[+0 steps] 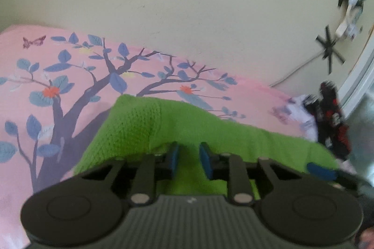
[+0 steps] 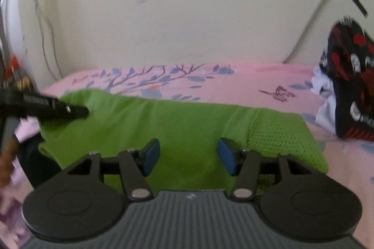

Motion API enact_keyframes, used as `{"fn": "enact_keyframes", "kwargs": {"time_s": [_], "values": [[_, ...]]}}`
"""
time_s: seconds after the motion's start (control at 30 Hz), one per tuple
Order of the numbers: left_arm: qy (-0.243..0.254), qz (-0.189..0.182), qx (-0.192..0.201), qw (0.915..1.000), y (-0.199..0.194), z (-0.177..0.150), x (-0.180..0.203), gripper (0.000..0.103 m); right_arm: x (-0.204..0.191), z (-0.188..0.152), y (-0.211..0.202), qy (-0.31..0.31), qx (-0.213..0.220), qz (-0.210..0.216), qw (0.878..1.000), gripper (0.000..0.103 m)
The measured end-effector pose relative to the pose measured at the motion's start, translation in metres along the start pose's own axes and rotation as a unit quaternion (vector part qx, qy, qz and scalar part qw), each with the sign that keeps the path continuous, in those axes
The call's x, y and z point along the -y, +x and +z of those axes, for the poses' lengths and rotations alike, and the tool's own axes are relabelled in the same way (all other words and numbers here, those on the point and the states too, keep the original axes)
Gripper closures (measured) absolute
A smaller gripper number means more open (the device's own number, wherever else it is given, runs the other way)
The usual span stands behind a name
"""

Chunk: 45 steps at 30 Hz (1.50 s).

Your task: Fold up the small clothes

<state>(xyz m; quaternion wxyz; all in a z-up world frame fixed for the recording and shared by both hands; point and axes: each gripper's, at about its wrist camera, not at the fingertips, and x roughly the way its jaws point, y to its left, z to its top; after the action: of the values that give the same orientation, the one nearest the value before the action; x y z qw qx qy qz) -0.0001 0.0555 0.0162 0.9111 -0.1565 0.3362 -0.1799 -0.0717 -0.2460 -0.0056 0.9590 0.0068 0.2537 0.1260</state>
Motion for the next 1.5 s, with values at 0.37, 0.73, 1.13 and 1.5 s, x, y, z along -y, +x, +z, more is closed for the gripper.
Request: {"fn": "enact_keyframes", "kwargs": {"time_s": [0.37,0.73,1.13,1.5], "values": [[0.014,-0.076,-0.010,0.9969,0.022,-0.003,0.023,0.071,-0.028,0.023,0.009,0.031,0.010,0.063,0.997,0.054],[0.018,-0.090,-0.012,0.9957,0.028,-0.011,0.009,0.072,0.009,-0.018,-0.017,0.036,0.010,0.005,0.999,0.064],[0.080,-0.063,0.002,0.9948,0.025,-0.018,0.029,0.056,0.015,-0.028,-0.027,0.053,0.018,0.010,0.998,0.055],[0.113,-0.061,-0.001,0.9917,0.026,-0.022,0.039,0.038,0.015,-0.028,-0.026,0.053,0.019,0.012,0.998,0.052]]}}
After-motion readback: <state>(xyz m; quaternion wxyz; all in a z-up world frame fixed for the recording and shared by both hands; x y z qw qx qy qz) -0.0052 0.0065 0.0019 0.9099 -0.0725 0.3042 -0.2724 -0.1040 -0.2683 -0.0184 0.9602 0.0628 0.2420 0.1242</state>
